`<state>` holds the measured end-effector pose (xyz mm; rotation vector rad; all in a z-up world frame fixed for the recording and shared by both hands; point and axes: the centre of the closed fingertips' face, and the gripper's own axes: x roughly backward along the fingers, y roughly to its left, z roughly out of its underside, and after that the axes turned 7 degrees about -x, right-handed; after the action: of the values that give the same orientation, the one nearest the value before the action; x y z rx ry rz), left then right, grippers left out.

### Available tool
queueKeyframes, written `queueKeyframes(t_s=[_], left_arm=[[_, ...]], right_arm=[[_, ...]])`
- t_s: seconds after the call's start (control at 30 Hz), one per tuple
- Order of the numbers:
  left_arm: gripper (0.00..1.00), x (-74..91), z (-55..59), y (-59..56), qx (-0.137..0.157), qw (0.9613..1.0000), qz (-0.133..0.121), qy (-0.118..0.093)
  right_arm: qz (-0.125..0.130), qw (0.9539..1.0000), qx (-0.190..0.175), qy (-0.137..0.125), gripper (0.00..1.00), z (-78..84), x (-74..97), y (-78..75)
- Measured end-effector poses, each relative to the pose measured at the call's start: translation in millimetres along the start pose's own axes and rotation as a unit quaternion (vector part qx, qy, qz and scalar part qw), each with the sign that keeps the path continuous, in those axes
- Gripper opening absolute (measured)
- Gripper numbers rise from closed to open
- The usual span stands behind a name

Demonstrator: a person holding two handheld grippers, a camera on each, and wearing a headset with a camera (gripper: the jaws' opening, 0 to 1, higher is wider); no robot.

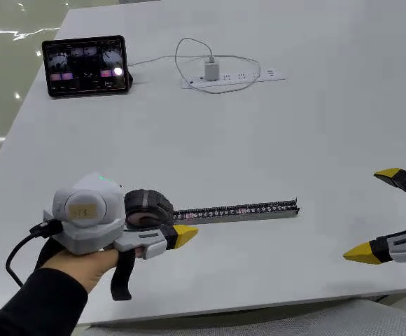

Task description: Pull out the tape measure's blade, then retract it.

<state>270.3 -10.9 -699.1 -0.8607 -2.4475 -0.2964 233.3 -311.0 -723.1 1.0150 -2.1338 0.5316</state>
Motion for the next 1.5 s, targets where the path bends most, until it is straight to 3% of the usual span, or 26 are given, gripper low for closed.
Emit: queueKeyframes(t_s=[0.1,0.3,0.4,0.5,0.6,0.77,0.9,1.03,1.2,1.27,1.37,1.5], left_arm=[[0.99,-3.9,-4.0,3.0,0.005,0.9999,-0.014,-0.003],[0.99,-9.4,-0.7,16.6,0.006,0.9985,-0.053,0.01],[0.99,-6.5,9.1,32.2,0.031,0.9942,-0.098,0.031],[0.99,-6.7,10.9,43.3,0.052,0.9895,-0.132,0.028],[0.99,-10.7,7.0,40.8,0.042,0.9896,-0.137,0.008],[0.99,-15.8,12.3,41.1,0.06,0.9863,-0.153,-0.007],[0.99,-18.8,22.1,42.9,0.077,0.9834,-0.164,-0.004],[0.99,-21.9,28.8,48.2,0.086,0.98,-0.179,-0.009],[0.99,-22.5,23.8,54.7,0.079,0.9764,-0.198,-0.036],[0.99,-23.7,25.2,56.0,0.074,0.9764,-0.198,-0.044],[0.99,-27.1,35.4,58.8,0.072,0.9775,-0.196,-0.027],[0.99,-30.6,36.3,55.1,0.052,0.98,-0.191,-0.024]], right_arm=[[-0.001,0.9999,0.002,0.013,0.99,-0.9,-2.5,-4.6],[-0.008,0.9997,0.013,0.016,0.99,-9.7,-6.5,-5.5],[-0.014,0.9995,0.024,0.017,0.99,-15.3,-9.2,-5.3],[-0.019,0.9991,0.031,0.022,0.99,-19.9,-12.2,-6.2],[-0.024,0.9987,0.039,0.024,0.99,-26.0,-15.4,-8.2],[-0.033,0.9972,0.059,0.032,0.99,-32.6,-21.2,-9.9],[-0.048,0.9957,0.076,0.024,0.99,-40.2,-25.6,-7.7],[-0.059,0.9937,0.087,0.039,0.99,-40.2,-33.5,-7.7],[-0.068,0.9912,0.103,0.048,0.99,-44.1,-41.5,-9.0],[-0.071,0.9899,0.112,0.05,0.99,-46.9,-44.4,-9.1],[-0.08,0.9881,0.12,0.053,0.99,-49.4,-49.3,-7.1],[-0.088,0.9862,0.126,0.062,0.99,-49.7,-58.1,-4.0]])
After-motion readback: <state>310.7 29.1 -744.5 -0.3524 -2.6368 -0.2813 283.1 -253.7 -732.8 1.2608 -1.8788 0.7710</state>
